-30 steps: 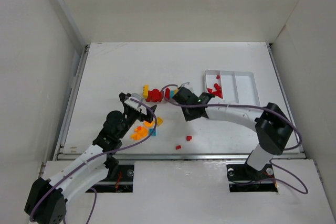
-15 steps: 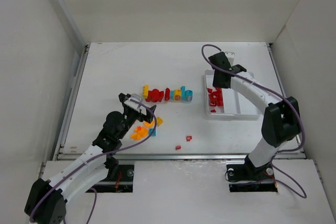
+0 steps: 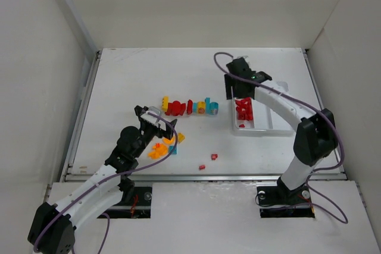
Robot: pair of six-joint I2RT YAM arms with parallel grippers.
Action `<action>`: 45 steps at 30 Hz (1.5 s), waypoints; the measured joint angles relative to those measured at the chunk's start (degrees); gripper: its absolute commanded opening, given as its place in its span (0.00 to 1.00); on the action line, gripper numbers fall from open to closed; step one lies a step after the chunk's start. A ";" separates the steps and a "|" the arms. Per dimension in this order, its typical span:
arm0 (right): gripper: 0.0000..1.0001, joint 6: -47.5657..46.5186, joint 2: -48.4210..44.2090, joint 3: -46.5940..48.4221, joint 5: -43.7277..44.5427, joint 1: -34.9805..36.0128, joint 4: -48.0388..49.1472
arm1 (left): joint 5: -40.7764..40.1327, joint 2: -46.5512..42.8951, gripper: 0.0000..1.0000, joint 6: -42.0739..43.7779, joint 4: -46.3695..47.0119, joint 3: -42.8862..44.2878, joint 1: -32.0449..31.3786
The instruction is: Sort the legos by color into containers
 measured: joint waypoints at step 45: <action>0.02 6.56 3.15 -18.69 -12.79 32.11 5.44 | -1.99 0.02 1.00 0.46 0.42 -0.02 0.39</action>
